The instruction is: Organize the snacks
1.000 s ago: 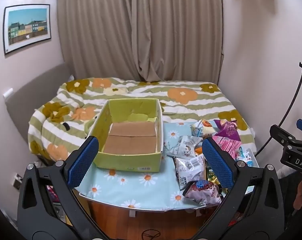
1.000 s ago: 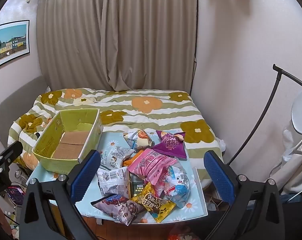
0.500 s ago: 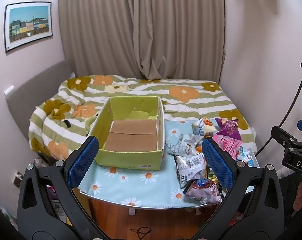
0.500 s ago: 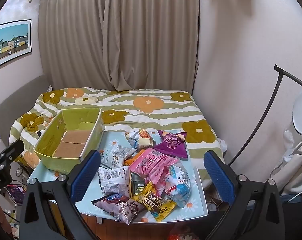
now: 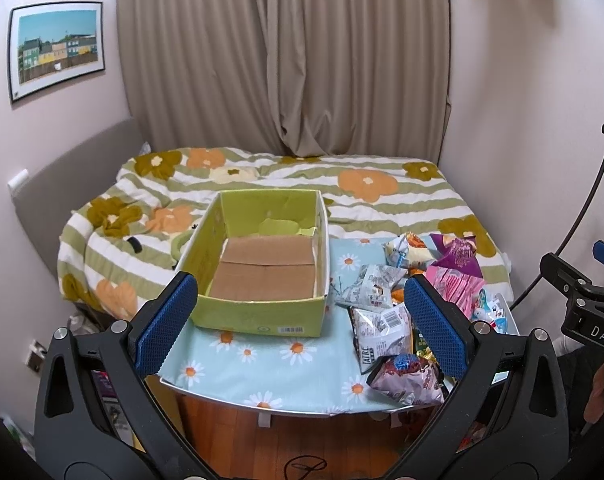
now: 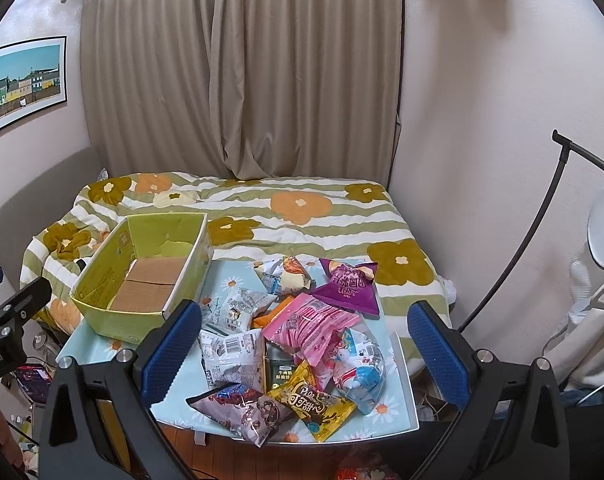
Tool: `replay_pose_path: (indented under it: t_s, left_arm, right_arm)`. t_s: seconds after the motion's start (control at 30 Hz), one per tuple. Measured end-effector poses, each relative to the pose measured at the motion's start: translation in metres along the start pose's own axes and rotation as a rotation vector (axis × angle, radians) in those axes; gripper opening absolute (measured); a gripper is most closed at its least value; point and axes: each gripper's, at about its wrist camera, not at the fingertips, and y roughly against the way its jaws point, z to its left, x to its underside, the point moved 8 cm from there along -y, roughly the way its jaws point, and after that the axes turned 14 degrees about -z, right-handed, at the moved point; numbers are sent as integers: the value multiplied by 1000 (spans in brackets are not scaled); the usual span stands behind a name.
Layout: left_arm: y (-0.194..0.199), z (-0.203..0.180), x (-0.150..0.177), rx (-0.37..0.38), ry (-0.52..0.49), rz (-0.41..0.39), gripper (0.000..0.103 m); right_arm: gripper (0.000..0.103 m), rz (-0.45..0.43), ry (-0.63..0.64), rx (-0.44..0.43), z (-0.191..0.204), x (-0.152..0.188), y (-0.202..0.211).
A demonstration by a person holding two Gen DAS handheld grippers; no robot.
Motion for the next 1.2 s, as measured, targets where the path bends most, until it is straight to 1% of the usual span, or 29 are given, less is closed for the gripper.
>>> replay_pose_path:
  t_s: [0.47,0.83,1.2]
  left_arm:
    - [2,0,0,-1,-1,4,102]
    - [6,4,8,4,-1,13,102]
    - [3,2,7,3,-2,20,102]
  right_arm:
    - [103,0,1,1,0,2,0]
    - [103,0,2,3,0,2,0]
    - [103,0,1,-1,0,2,0]
